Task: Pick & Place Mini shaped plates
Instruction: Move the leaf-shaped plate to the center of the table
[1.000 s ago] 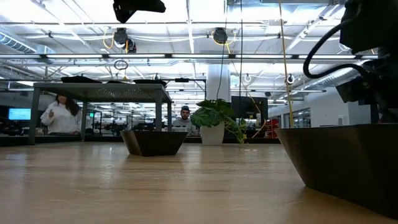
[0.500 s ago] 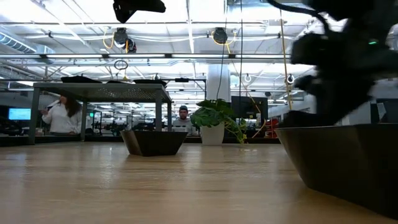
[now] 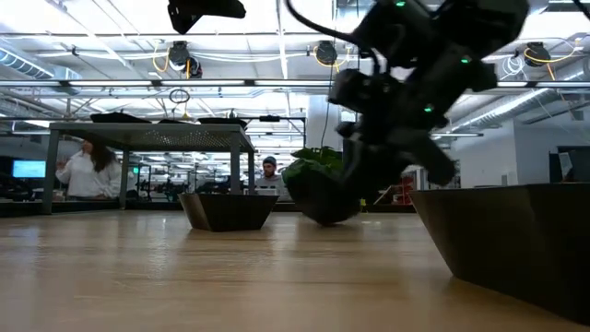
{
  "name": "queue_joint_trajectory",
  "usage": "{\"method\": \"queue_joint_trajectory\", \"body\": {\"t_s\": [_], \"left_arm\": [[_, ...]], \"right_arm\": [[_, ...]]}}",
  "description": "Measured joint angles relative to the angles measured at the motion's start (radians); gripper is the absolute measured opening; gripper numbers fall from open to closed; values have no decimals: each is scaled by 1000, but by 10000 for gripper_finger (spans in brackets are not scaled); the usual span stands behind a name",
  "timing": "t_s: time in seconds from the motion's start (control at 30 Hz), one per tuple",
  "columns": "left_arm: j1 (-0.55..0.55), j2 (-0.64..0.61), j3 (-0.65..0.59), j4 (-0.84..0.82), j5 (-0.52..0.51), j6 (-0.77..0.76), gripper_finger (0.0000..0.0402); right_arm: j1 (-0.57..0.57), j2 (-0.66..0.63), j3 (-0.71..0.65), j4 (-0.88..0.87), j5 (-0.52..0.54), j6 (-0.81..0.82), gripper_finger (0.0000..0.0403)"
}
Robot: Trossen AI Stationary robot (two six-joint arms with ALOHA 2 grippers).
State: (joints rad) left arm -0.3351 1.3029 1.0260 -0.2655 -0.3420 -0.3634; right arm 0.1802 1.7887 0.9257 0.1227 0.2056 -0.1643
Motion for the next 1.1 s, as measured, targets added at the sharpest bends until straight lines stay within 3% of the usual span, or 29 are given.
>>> {"method": "queue_joint_trajectory", "body": {"t_s": [0.43,0.57,0.83,1.1], "left_arm": [[0,0,0,-2,0,-8,150],[0,0,0,-4,0,-9,150],[0,0,0,-25,0,-9,150],[0,0,0,-24,0,-8,150]], "right_arm": [[-2,206,303,14,-1,-213,0],[-5,206,310,11,2,-220,0],[4,184,308,-191,6,-146,0],[-9,196,307,-200,10,-121,6]]}}
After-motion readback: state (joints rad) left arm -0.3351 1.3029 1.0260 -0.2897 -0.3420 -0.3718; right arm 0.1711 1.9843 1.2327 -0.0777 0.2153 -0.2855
